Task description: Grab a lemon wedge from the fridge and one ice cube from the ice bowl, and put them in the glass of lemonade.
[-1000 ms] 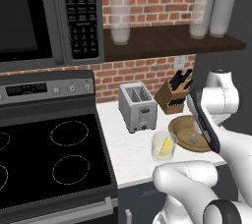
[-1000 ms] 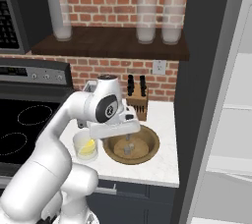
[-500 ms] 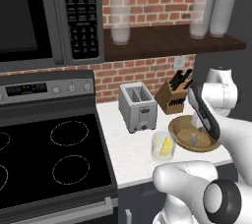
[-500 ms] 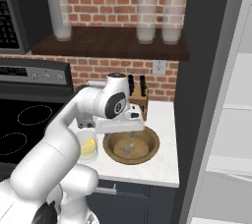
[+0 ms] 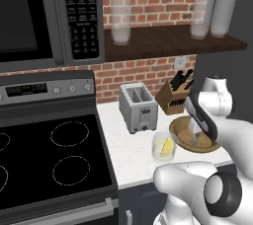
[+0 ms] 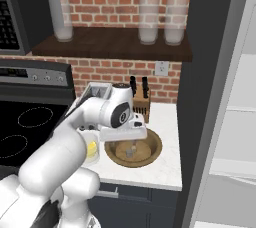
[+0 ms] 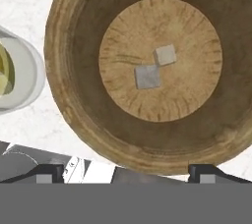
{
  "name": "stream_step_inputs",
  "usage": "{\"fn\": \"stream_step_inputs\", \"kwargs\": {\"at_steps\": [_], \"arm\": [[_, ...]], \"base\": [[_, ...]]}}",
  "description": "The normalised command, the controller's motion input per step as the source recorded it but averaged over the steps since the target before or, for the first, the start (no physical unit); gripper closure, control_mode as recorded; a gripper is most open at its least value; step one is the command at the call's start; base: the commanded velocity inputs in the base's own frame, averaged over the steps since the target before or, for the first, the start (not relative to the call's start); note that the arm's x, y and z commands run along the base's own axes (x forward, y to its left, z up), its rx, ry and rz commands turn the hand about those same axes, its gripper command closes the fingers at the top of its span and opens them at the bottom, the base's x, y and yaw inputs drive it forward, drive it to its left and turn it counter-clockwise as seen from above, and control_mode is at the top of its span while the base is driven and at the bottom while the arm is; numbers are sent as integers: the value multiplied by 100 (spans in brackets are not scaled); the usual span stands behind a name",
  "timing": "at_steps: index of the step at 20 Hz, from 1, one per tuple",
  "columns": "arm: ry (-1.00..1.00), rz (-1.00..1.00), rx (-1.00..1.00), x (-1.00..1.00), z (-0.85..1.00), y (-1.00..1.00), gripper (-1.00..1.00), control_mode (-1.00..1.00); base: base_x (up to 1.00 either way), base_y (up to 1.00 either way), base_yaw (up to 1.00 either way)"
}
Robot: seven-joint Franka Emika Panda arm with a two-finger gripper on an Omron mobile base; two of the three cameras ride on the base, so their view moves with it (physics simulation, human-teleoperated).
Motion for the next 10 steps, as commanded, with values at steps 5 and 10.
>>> {"fn": "stream_step_inputs", "kwargs": {"at_steps": [5,10], "arm": [[0,0,0,21,-34,0,-100,-100],[0,0,0,18,-29,0,-100,-100]], "base": [[0,0,0],[0,0,0]]}}
